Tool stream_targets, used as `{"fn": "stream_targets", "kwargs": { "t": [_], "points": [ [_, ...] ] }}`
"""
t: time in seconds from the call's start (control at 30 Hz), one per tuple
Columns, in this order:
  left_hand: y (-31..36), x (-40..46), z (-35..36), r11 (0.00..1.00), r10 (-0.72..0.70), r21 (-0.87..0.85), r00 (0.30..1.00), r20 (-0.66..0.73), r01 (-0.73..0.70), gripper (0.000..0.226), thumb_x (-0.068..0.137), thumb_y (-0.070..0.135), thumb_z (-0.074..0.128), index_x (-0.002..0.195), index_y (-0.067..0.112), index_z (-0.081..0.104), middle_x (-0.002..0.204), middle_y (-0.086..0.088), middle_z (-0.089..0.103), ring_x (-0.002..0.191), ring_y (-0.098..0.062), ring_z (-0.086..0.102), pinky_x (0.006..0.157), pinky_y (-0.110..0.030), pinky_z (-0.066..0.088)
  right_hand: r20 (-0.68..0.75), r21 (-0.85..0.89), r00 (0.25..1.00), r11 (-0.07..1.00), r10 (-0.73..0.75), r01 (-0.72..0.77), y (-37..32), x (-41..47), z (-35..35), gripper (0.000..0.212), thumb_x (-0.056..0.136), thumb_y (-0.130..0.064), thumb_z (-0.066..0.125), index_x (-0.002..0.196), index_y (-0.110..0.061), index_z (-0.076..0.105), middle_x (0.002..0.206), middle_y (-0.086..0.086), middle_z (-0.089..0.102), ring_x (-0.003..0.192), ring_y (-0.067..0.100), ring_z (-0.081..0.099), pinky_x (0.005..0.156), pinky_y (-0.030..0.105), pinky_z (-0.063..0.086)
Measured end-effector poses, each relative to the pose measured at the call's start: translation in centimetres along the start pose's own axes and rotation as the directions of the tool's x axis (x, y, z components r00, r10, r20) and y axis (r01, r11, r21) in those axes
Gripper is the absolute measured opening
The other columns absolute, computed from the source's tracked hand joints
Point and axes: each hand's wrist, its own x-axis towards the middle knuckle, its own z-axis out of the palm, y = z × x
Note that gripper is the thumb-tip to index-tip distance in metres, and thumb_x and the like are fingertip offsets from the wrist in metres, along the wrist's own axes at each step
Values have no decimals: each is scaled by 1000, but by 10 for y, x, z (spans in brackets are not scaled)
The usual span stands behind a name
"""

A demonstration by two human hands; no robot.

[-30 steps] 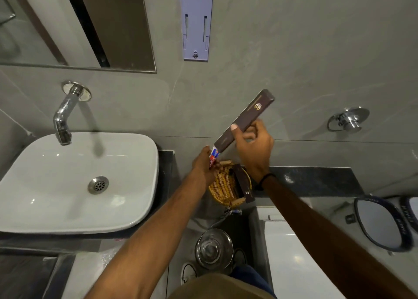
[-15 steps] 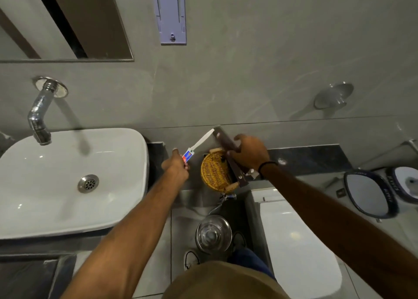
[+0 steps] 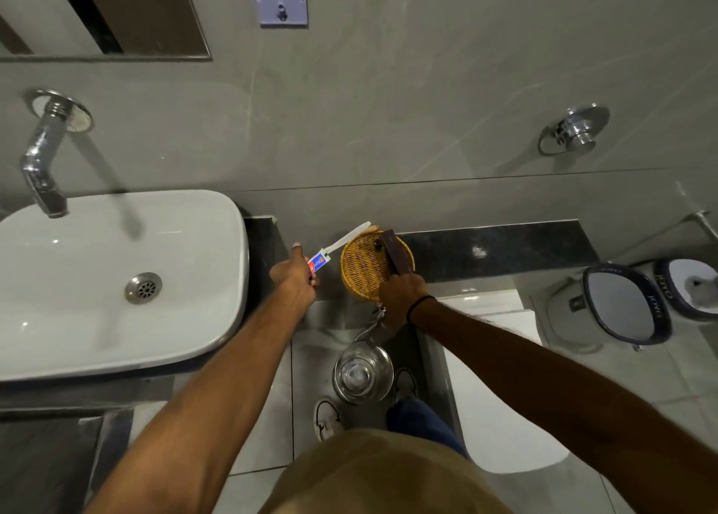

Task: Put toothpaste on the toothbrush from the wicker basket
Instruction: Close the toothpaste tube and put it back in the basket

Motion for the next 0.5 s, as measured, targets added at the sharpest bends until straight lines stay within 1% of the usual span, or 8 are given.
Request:
{"fn": "stream_targets", "kwargs": {
  "t": [0.1,0.17,0.2,0.27,0.33,0.37,0.43,0.5],
  "points": [
    [-4,0,-5,996,46,74,999,-12,-45,40,96,44,66,77,9,60,71,-6,64,44,-11,47,35,-18,33,-121,156,993,987,-6,25,9,3,-16,30,94,-34,66,112,-11,71,109,10,74,102,30,72,88,41,60],
    [-6,1,-6,987,87,137,996,-23,-83,40,95,46,65,85,7,64,75,-7,65,46,-12,48,39,-21,34,-182,338,982,941,48,17,22,7,-29,31,96,-28,64,120,-9,67,115,13,72,104,32,70,89,43,59],
    [-6,1,-5,980,115,167,993,-32,-108,41,95,47,65,86,7,66,75,-8,66,45,-13,49,39,-22,35,-181,443,980,897,83,6,28,9,-35,33,96,-25,64,123,-8,66,118,14,71,106,33,70,91,43,59],
    [-7,-1,-2,956,188,236,981,-46,-172,42,94,48,66,77,9,67,72,-8,67,45,-14,52,40,-22,37,-116,675,986,738,123,-13,37,14,-44,36,97,-21,63,130,-7,64,125,17,69,113,35,68,98,43,58],
    [-9,-3,5,921,259,308,965,-27,-239,45,94,49,66,70,12,66,74,-9,69,50,-16,57,46,-25,44,-6,834,996,550,87,-43,37,15,-50,41,99,-19,61,139,-8,60,137,17,63,124,35,62,104,44,55],
    [-10,-4,8,904,289,332,957,-11,-269,45,95,48,66,67,13,65,76,-11,71,56,-18,60,51,-29,50,31,855,999,517,45,-50,35,16,-52,43,100,-18,60,141,-8,58,141,17,60,127,35,59,106,43,53],
    [-11,-6,17,877,328,363,944,25,-315,44,96,46,66,64,15,62,78,-12,72,66,-21,64,65,-38,58,57,840,998,541,-18,-38,32,18,-51,40,101,-18,59,140,-6,60,141,18,61,126,36,60,107,43,52],
    [-12,-9,26,861,346,375,936,61,-343,43,95,45,66,64,16,60,71,-8,68,70,-21,64,67,-37,55,40,833,998,553,-50,-6,31,16,-46,35,101,-20,61,130,-1,67,130,22,68,118,38,65,106,48,54]
  ]
}}
